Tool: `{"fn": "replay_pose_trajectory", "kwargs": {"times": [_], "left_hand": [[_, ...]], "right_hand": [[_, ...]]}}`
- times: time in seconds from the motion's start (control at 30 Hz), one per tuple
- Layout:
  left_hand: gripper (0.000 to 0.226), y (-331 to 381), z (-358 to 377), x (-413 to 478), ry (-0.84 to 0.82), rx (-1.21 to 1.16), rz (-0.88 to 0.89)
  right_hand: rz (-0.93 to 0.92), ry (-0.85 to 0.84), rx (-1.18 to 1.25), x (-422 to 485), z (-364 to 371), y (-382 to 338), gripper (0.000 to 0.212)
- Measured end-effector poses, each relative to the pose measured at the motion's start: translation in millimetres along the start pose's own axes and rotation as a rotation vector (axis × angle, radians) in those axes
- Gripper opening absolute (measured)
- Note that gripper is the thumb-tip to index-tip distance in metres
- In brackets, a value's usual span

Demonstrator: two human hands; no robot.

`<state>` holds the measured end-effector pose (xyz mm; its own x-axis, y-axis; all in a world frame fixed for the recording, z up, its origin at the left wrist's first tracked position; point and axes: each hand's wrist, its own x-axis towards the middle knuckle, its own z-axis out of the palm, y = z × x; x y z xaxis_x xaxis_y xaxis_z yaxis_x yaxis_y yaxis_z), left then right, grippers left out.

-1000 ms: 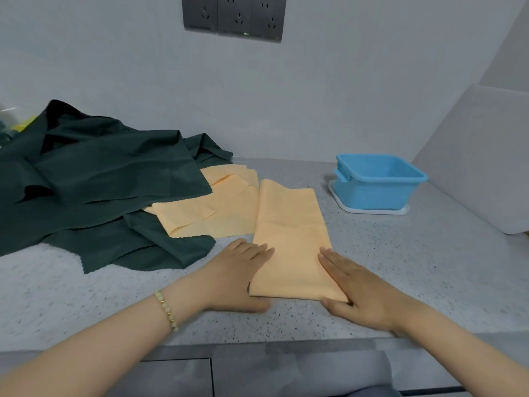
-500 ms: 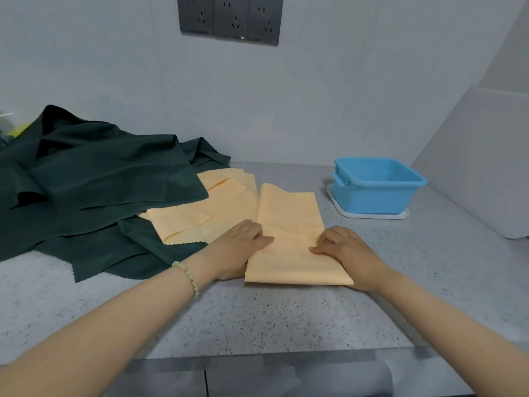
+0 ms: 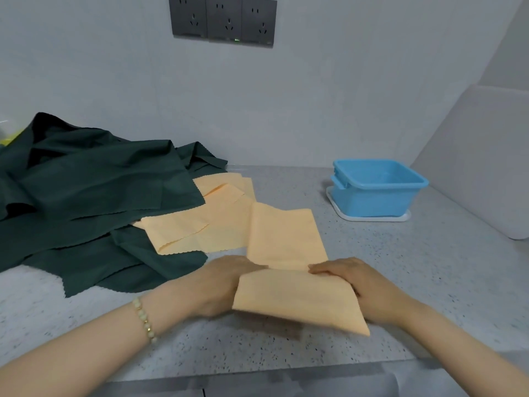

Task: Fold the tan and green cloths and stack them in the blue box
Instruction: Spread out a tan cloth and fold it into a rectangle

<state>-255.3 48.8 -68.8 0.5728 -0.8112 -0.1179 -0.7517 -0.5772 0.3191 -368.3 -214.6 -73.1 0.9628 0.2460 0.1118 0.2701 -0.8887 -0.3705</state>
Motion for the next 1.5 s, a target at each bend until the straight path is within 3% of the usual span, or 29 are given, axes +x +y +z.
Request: {"fn": "replay_pose_trajectory", "kwargs": {"times": [0.13,0.23,0.3,0.4,0.67,1.07,1.23,1.3,1.43,1.5], "left_hand": [[0.025,5.2,-16.6,11.5,0.143,-0.342,-0.126],[0.048,4.3,-17.5,35.1,0.231,-0.520,-0.292],[0.048,-1.1,-9.9,42.9,0.216,-0.532,-0.353],[0.052,-11.0,1.3,42.3,0.245,-0.493,-0.421],[0.052,-7.2,11.6,36.9,0.401,-0.504,-0.437],[0.048,-10.5,17.9,40.3,0.384,-0.465,-0.448],[0.030,-8.3,14.3,38.0,0.351,-0.400,-0.477],[0.033,-4.9,10.8,36.3,0.397,-0.278,-0.474],[0.027,4.8,-0.9,52.4,0.679,-0.073,-0.336],[0.040,9.1,-3.7,68.8,0.615,-0.021,-0.243]], "right_hand": [[0.212,0.129,0.438,24.4,-11.8,-4.7,0.015],[0.448,0.185,0.405,50.1,-5.5,6.9,0.030],[0.532,0.217,0.435,60.0,2.0,15.2,0.028],[0.601,0.293,0.386,66.7,10.1,24.8,0.045],[0.580,0.390,0.111,68.8,22.2,16.7,0.028],[0.561,0.333,-0.315,67.7,28.9,12.4,0.032],[0.572,0.335,-0.485,67.7,20.7,9.2,0.033],[0.510,0.409,-0.467,68.0,17.5,7.3,0.029],[0.364,0.510,-0.187,86.5,16.9,-2.6,0.026],[0.294,0.433,-0.104,103.1,19.5,-8.3,0.034]]}}
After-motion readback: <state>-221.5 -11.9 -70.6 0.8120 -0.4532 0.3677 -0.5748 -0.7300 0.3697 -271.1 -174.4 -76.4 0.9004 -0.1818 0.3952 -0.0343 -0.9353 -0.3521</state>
